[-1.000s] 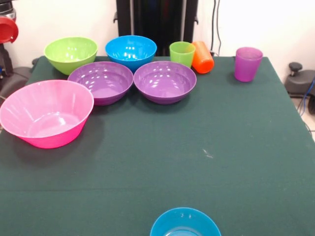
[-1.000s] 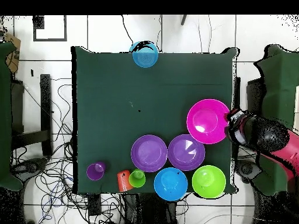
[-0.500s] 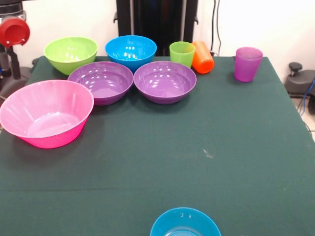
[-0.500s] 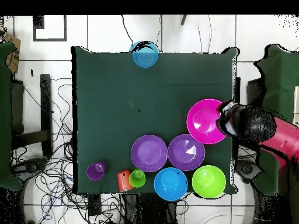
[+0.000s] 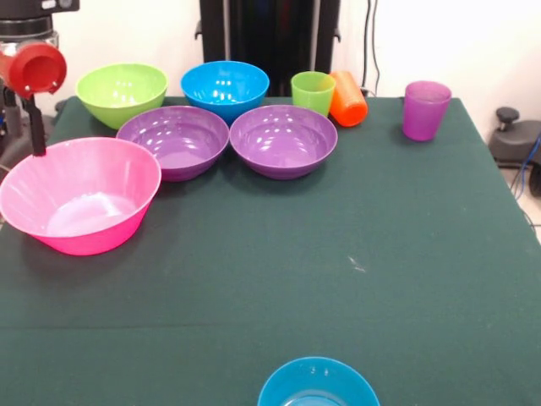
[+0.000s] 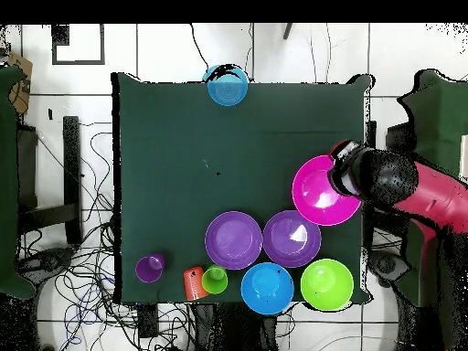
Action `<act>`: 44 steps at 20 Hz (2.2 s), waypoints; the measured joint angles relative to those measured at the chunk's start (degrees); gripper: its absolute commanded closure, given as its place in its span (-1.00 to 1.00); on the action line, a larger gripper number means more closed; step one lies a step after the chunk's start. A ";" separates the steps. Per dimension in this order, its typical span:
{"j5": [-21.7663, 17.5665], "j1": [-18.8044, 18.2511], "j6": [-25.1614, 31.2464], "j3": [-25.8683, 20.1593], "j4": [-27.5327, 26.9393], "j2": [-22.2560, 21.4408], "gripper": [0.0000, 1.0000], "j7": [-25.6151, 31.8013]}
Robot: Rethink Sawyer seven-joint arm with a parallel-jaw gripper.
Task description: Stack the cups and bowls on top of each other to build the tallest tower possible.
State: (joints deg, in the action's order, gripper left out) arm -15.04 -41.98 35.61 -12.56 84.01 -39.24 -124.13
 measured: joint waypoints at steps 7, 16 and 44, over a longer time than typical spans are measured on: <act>3.74 4.39 0.00 1.80 -3.73 3.29 -1.00 0.00; 8.42 11.78 0.00 5.16 -10.39 8.82 -1.00 -0.55; 26.03 29.61 3.68 19.55 -35.62 28.30 -1.00 -17.17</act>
State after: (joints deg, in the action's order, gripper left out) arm 10.99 -12.38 39.28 6.99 48.39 -10.94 -141.30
